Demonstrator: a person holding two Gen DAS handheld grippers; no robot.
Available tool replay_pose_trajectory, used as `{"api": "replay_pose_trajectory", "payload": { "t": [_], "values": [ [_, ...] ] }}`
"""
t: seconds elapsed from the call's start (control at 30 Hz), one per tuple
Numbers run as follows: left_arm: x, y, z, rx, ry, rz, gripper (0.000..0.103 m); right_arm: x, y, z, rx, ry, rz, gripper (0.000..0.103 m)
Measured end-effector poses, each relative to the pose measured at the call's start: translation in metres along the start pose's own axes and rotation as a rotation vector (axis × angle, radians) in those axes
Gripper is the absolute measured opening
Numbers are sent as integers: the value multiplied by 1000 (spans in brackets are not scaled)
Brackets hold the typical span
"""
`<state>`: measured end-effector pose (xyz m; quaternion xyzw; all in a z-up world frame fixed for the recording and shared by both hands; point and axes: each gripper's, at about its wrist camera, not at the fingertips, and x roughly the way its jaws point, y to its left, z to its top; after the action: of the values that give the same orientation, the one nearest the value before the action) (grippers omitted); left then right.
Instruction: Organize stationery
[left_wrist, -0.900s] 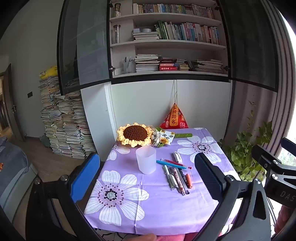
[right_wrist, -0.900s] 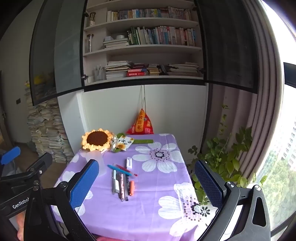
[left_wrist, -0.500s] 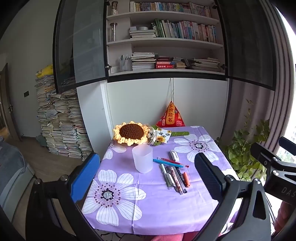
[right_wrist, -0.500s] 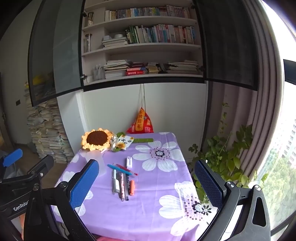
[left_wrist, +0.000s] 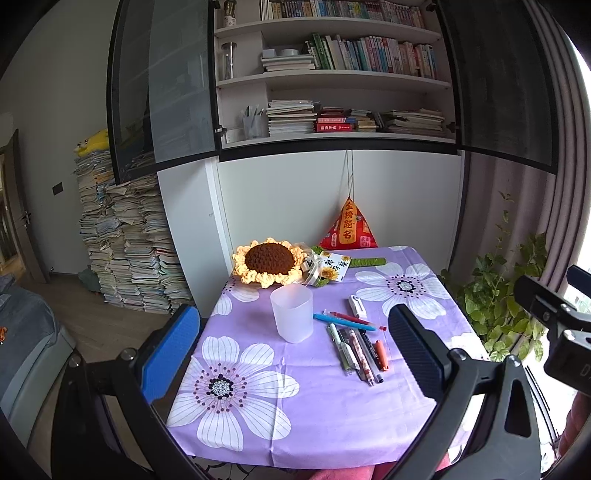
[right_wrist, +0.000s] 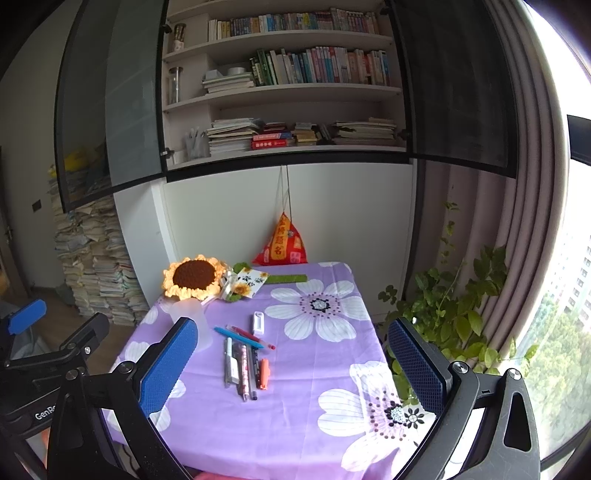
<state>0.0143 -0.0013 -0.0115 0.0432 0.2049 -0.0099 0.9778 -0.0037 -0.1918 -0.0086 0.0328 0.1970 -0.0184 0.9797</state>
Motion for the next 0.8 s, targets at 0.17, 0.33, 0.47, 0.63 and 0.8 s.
{"api": "replay_pose_trajectory", "payload": {
  "t": [0.17,0.33,0.47,0.63,0.8],
  "values": [
    [7,4,1,-22,26,-25,102,0,1,-1,2,-2,1,103],
    [11,5,-1,-25,4,5,102,5,0,1,5,-7,-11,103],
    [11,8,-1,-27,-9,-1,102,8,3,4,8,-8,-14,103],
    [11,8,0,-22,-22,1,102,14,4,6,14,-12,5,103],
    [13,12,2,-40,-20,-3,102,17,1,4,39,-13,26,103]
  ]
}}
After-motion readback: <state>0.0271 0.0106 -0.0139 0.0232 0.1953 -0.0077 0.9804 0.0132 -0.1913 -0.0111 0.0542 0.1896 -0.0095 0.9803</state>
